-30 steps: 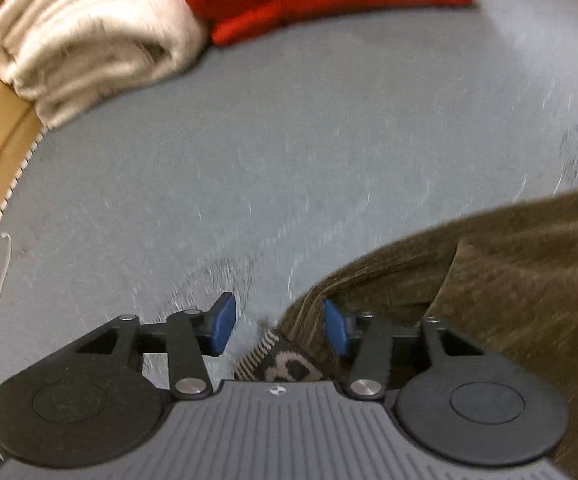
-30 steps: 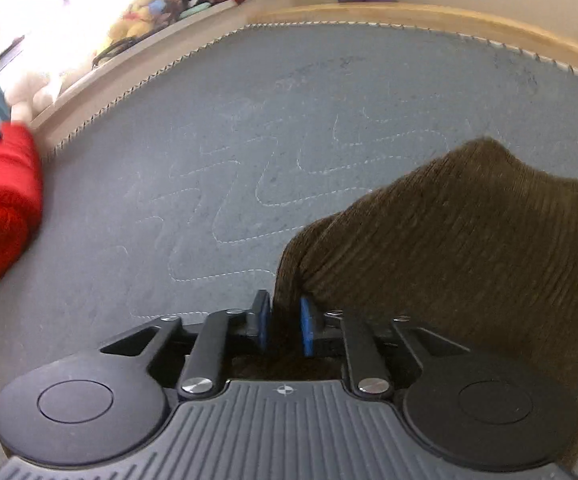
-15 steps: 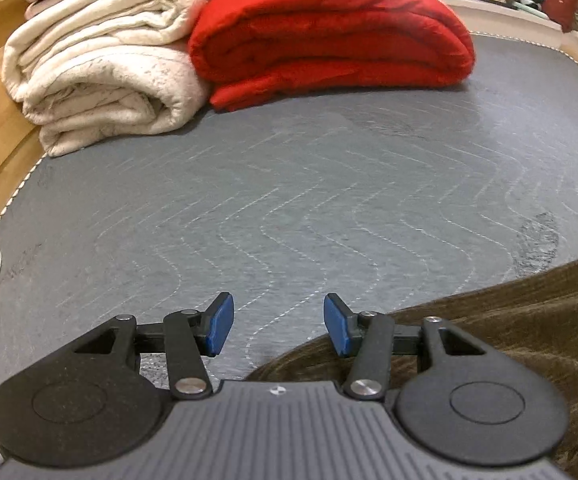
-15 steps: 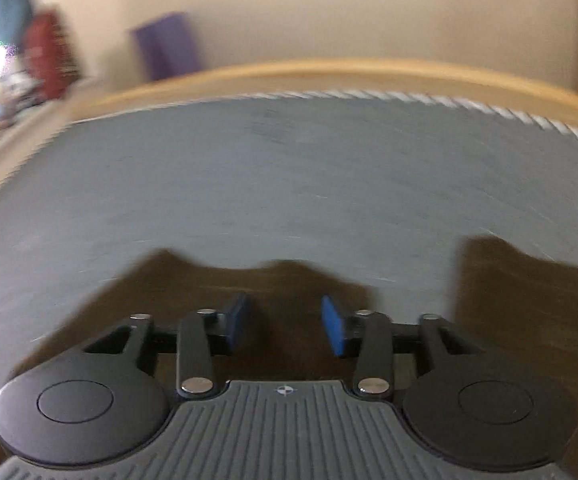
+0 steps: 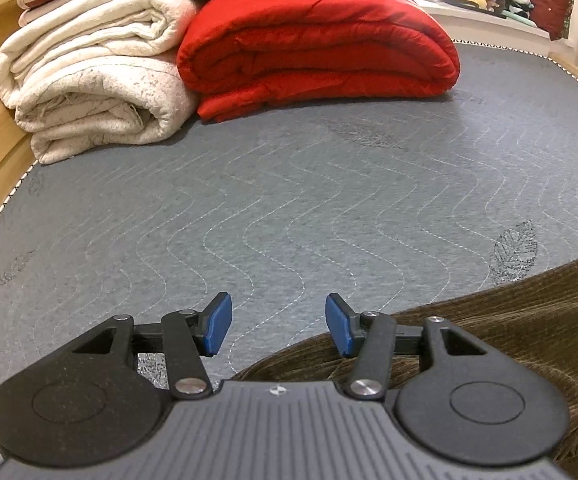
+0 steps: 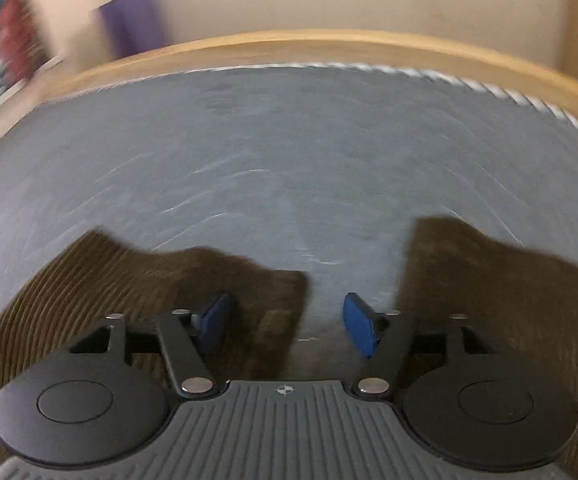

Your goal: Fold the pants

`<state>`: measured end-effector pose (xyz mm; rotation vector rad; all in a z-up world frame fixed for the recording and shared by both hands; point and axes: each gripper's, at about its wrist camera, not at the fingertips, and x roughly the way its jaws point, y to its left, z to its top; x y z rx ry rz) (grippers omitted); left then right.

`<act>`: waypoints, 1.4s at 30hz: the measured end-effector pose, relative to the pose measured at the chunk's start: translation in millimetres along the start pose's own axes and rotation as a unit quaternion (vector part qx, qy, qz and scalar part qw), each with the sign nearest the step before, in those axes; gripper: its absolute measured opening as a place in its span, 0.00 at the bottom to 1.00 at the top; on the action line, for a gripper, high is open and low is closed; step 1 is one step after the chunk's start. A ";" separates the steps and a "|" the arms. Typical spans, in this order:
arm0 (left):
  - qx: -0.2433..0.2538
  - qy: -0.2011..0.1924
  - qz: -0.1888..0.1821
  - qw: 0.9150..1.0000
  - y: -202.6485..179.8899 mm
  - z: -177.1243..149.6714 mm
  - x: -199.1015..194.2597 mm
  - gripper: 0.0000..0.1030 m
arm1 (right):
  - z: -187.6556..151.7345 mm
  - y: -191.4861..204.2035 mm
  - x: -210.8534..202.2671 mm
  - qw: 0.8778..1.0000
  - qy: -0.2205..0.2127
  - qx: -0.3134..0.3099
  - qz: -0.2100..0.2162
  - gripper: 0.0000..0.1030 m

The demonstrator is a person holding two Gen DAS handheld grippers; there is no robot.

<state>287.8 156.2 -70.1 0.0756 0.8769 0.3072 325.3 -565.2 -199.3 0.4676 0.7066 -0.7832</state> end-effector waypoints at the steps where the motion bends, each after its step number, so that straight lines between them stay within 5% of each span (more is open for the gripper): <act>1: -0.003 0.002 0.000 1.000 0.6 -0.1 0.9 0.56 | -0.8 2.5 -0.6 1.000 -0.001 -0.004 -0.001 0.44; 6: -0.014 0.005 -0.008 1.000 2.6 1.2 1.1 0.56 | -0.4 -0.3 -2.7 1.000 -0.008 0.015 0.002 0.19; 9: -0.012 0.002 -0.008 1.000 2.2 2.3 0.7 0.56 | -3.4 43.2 -45.9 0.989 -0.111 -0.094 -0.011 0.18; 12: -0.019 0.003 -0.008 1.000 3.3 3.7 1.1 0.56 | -34.5 104.5 -103.8 0.930 -0.220 -0.267 0.121 0.18; 16: -0.023 0.002 -0.013 1.000 1.7 6.2 -0.9 0.56 | -87.7 143.7 -150.3 0.843 -0.220 -0.406 0.277 0.18; 22: -0.017 0.002 -0.018 1.000 -0.9 6.4 -2.3 0.56 | -120.1 150.5 -160.9 0.768 -0.170 -0.514 0.342 0.18; 26: -0.024 0.006 -0.016 1.000 1.0 7.4 1.5 0.56 | -145.3 155.2 -183.7 0.692 -0.134 -0.595 0.386 0.18; 30: -0.027 0.008 -0.021 0.999 -3.3 8.3 2.1 0.56 | -194.6 155.6 -216.8 0.571 -0.060 -0.686 0.447 0.18; 32: -0.021 0.005 -0.023 1.000 -8.0 9.0 0.3 0.56 | -205.8 156.9 -220.9 0.544 -0.019 -0.707 0.451 0.18; 34: -0.016 0.002 -0.024 1.000 -11.3 9.5 -0.8 0.57 | -201.5 158.3 -221.6 0.549 -0.001 -0.704 0.451 0.18; 37: -0.015 0.004 -0.026 1.000 -12.3 9.3 0.5 0.57 | -173.1 160.4 -215.6 0.596 -0.002 -0.652 0.468 0.18; 39: -0.017 0.006 -0.026 0.999 -12.0 9.5 1.7 0.57 | -144.5 160.4 -213.7 0.641 -0.009 -0.595 0.484 0.18; 42: -0.021 0.006 -0.028 0.999 -12.1 10.1 1.2 0.57 | -78.6 148.8 -203.0 0.727 -0.025 -0.462 0.507 0.18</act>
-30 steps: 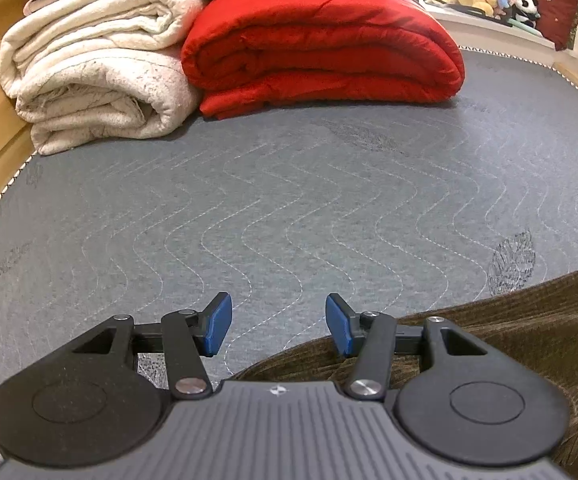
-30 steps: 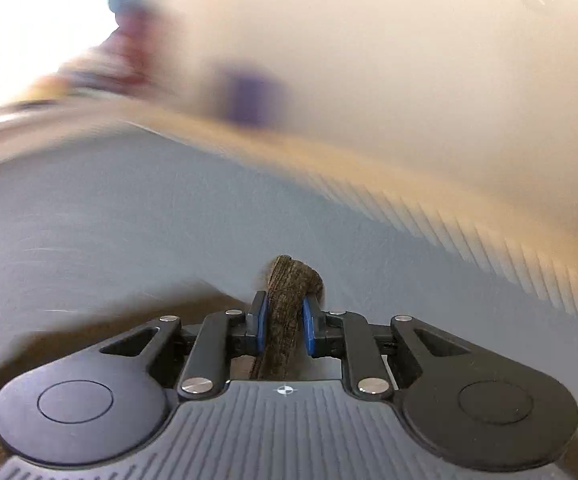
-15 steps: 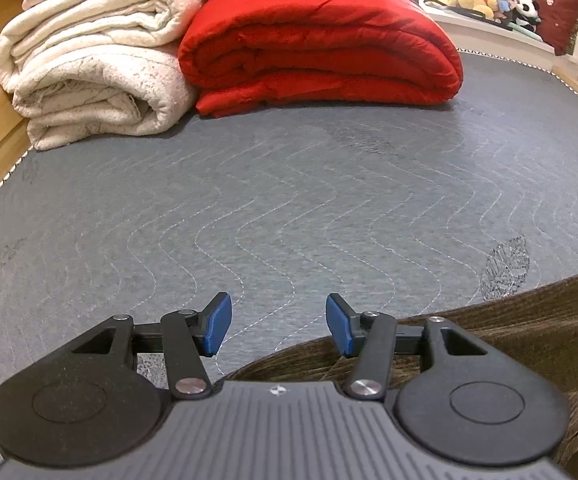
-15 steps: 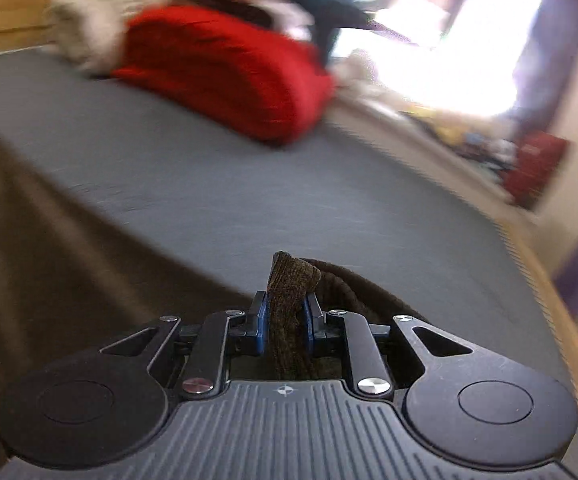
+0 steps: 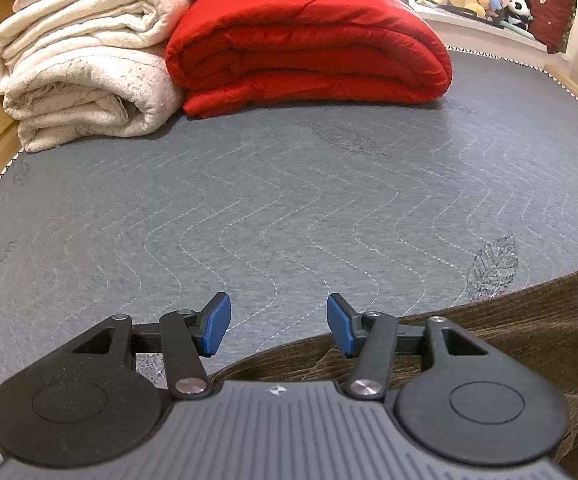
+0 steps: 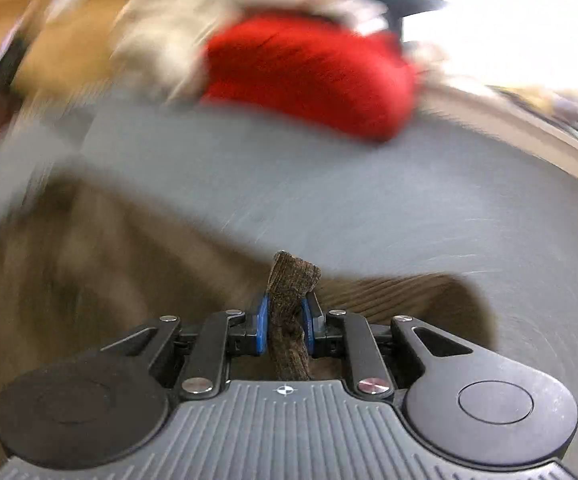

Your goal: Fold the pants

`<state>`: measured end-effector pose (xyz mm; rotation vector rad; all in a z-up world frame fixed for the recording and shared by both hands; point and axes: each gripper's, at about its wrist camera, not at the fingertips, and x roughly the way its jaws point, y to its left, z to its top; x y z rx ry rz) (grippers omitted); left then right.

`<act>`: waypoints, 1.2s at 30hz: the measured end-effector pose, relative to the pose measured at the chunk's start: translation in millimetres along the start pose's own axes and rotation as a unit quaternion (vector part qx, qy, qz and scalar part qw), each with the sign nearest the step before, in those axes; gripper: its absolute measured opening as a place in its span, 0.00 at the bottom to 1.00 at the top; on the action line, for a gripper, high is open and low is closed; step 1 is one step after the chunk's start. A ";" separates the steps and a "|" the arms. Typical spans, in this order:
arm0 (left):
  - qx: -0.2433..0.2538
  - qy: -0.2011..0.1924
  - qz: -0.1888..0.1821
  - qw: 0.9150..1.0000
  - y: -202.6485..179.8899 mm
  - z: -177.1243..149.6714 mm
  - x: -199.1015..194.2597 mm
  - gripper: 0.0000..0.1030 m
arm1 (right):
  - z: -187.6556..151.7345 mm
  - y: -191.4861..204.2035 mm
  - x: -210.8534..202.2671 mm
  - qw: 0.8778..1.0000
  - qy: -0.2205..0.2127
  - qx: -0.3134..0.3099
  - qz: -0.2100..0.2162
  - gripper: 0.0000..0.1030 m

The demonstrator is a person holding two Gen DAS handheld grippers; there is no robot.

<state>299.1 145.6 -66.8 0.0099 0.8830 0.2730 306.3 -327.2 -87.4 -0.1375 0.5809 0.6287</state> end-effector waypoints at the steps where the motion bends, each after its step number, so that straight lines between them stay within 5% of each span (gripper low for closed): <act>1: 0.000 -0.001 -0.001 1.000 0.1 0.3 -0.5 0.58 | 2.6 -22.2 -15.4 0.998 -0.033 0.044 -0.026 0.18; 3: -0.001 -0.001 -0.003 1.000 1.1 0.8 -1.2 0.58 | -5.3 -79.7 -47.0 0.975 -0.083 0.157 -0.133 0.18; 4: -0.002 -0.002 -0.004 1.000 2.1 0.9 -1.6 0.58 | -16.4 -111.3 -63.2 0.949 -0.094 0.229 -0.198 0.18; 6: -0.004 -0.002 -0.003 1.000 4.5 0.8 -1.6 0.58 | -49.9 -158.0 -91.3 0.875 -0.094 0.342 -0.329 0.18; 8: -0.006 -0.001 -0.002 1.000 7.0 0.6 -1.8 0.58 | -89.0 -188.2 -107.5 0.797 -0.041 0.432 -0.421 0.18; 9: -0.007 -0.001 -0.002 1.000 7.8 0.3 -1.8 0.58 | -106.2 -196.5 -106.8 0.775 -0.007 0.463 -0.431 0.18; 11: -0.006 0.000 -0.002 1.000 7.0 0.4 -2.7 0.58 | -128.2 -200.7 -98.1 0.750 0.054 0.487 -0.444 0.18; 17: 0.005 -0.001 -0.007 1.000 2.7 0.2 -7.1 0.60 | -103.4 -185.8 -92.1 0.744 0.077 0.450 -0.488 0.18; 20: -0.001 0.002 -0.015 1.000 6.6 1.0 -10.7 0.60 | -115.7 -180.7 -95.4 0.714 0.099 0.466 -0.513 0.19; 22: -0.002 0.005 -0.025 1.000 9.7 1.2 -14.5 0.60 | -111.7 -175.1 -95.3 0.684 0.124 0.435 -0.572 0.24; 23: -0.001 0.006 -0.031 0.999 10.9 1.0 -17.0 0.60 | -102.0 -167.9 -96.9 0.685 0.112 0.415 -0.589 0.24; 24: -0.001 0.007 -0.038 0.999 12.8 0.8 -19.9 0.60 | -90.4 -161.7 -100.8 0.698 0.090 0.401 -0.587 0.24; 30: -0.029 0.002 -0.060 0.998 34.0 -0.5 -43.5 0.60 | 1.8 -78.2 -104.4 0.820 -0.060 0.290 -0.489 0.38; 33: -0.044 -0.003 -0.061 0.997 45.6 -4.1 -56.3 0.60 | 37.7 -20.1 -110.3 0.867 -0.107 0.247 -0.419 0.42; 36: -0.057 -0.009 -0.067 0.996 53.9 -10.7 -71.9 0.60 | 60.9 39.8 -118.2 0.898 -0.129 0.213 -0.363 0.45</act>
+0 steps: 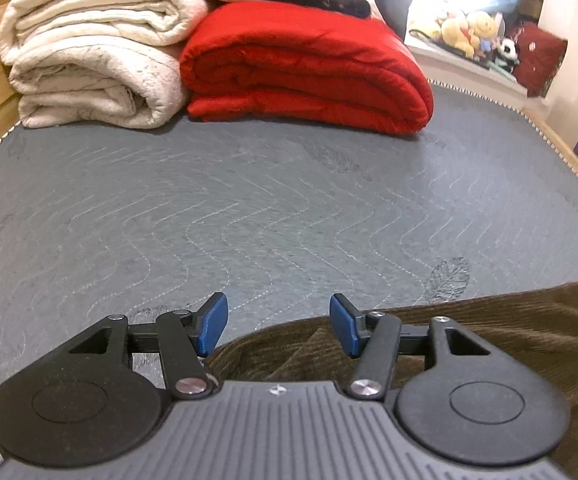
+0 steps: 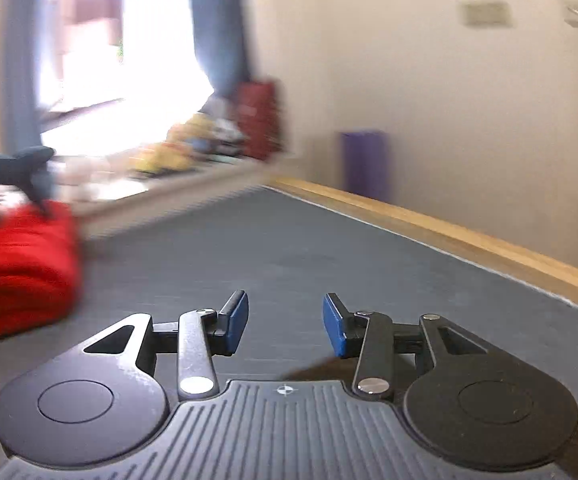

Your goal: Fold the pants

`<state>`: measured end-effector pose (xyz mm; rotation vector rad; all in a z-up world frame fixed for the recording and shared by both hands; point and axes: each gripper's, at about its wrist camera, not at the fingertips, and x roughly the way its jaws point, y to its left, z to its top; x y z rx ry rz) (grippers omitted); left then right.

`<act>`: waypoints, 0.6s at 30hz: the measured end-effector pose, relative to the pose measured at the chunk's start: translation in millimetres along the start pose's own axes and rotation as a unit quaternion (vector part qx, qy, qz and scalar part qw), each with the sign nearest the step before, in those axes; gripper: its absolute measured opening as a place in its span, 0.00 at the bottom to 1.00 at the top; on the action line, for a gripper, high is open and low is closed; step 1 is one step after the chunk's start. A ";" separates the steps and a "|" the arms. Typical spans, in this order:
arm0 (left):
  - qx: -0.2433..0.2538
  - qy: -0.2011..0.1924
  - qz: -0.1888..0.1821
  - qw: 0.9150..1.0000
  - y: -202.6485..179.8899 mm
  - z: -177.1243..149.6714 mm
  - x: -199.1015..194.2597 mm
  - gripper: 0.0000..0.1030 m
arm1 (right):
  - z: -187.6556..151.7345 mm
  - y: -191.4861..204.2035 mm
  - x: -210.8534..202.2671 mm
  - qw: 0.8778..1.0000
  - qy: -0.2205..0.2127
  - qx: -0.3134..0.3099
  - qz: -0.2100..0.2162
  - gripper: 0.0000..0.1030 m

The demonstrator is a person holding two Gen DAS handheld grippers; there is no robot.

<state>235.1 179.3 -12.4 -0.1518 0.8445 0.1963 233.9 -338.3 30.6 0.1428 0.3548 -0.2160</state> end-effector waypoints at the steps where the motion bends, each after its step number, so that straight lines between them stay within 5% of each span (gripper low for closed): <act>1: -0.002 -0.003 -0.004 1.000 0.9 -3.0 -6.1 0.60 | 0.6 12.9 -14.9 1.000 -0.002 -0.007 0.019 0.47; 7: 0.000 -0.019 -0.016 1.000 -2.0 -26.4 -45.9 0.60 | 1.2 70.1 -94.9 0.991 -0.017 -0.088 0.095 0.50; 12: 0.006 -0.032 -0.025 0.999 -9.8 -55.7 -77.1 0.59 | -28.3 93.3 -115.5 0.984 0.057 -0.140 0.098 0.53; 18: 0.005 -0.033 -0.046 0.998 -20.2 -76.5 -99.6 0.34 | -36.2 115.7 -148.2 0.979 0.093 -0.131 0.124 0.52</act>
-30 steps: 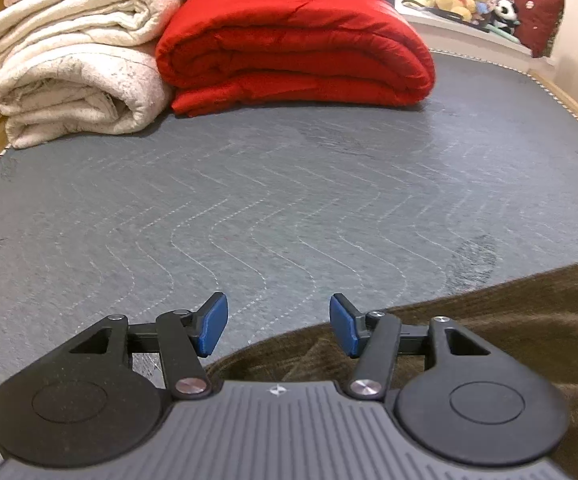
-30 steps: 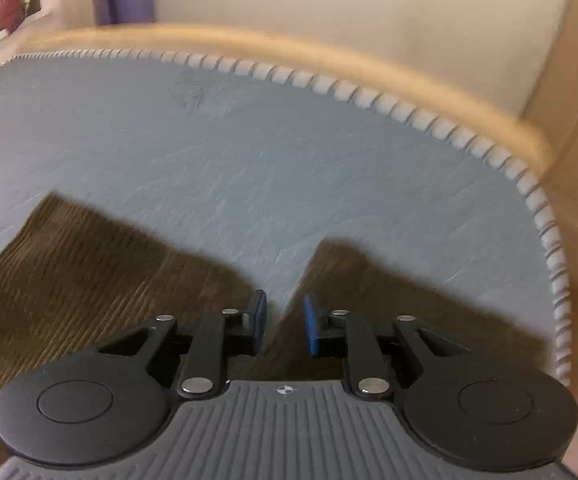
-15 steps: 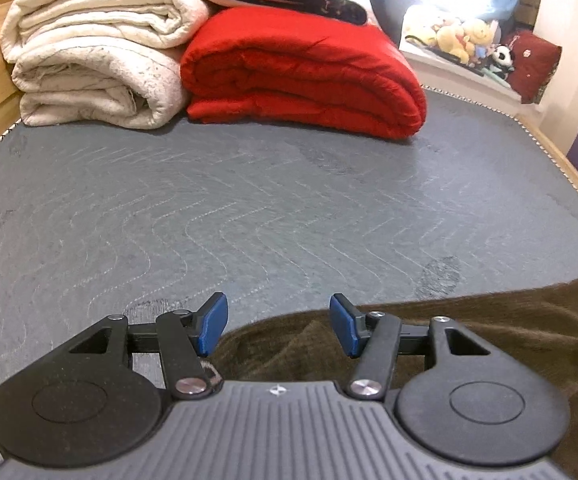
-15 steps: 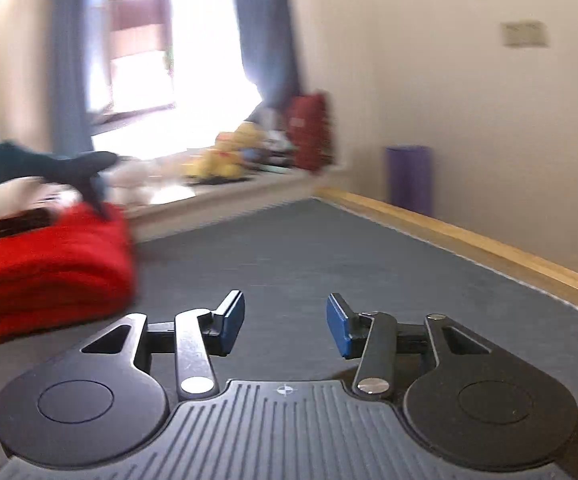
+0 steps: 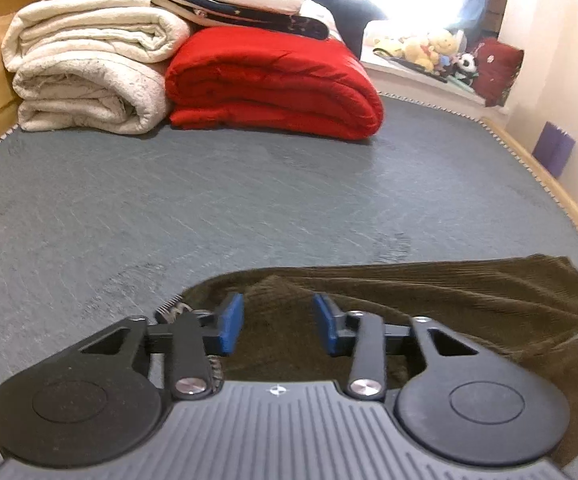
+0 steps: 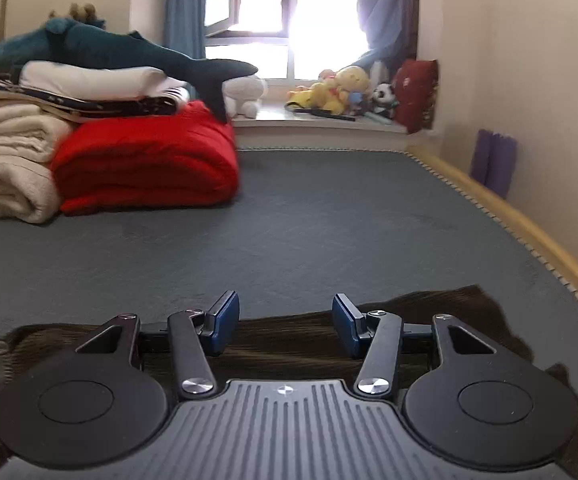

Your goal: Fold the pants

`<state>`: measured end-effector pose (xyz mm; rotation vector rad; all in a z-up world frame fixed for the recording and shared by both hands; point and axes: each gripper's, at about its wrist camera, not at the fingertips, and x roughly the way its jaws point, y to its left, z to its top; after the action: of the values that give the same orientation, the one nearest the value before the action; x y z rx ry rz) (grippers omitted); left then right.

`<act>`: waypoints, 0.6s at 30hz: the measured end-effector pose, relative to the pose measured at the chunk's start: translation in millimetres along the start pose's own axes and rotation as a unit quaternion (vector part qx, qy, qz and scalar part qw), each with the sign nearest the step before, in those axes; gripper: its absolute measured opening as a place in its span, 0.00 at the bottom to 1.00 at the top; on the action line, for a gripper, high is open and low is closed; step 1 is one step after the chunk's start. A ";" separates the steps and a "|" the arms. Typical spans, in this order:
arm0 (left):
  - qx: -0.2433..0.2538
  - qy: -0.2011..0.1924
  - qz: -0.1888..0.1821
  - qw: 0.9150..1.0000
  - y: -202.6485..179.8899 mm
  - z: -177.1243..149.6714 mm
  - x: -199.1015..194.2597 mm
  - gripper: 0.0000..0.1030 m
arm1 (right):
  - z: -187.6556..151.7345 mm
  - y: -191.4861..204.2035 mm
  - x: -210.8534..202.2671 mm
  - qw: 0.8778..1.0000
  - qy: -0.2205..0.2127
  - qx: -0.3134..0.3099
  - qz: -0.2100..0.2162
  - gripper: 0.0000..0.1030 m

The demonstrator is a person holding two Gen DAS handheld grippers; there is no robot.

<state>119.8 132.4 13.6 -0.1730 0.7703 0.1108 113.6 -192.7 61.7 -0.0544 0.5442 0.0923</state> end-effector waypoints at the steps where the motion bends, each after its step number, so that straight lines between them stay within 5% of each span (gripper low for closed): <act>1: -0.004 -0.001 -0.007 1.000 -3.4 -1.0 -2.9 0.28 | 2.4 2.1 -3.6 1.000 -0.001 0.006 -0.005 0.53; 6: -0.003 -0.008 -0.013 1.000 -27.6 -3.8 -4.4 0.27 | 7.8 3.5 -20.0 0.997 0.010 0.073 0.009 0.54; 11: 0.003 0.002 -0.009 1.000 -46.3 -12.0 6.1 0.27 | -34.5 -1.3 16.9 0.994 0.067 0.082 -0.007 0.54; 18: -0.007 -0.012 -0.012 1.000 -60.5 -31.0 15.4 0.28 | -55.7 -4.5 49.7 0.990 0.086 0.109 0.008 0.54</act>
<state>119.4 67.7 -12.1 -0.1935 0.7432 0.0952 127.7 -197.8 -11.5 0.1565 0.7242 0.0443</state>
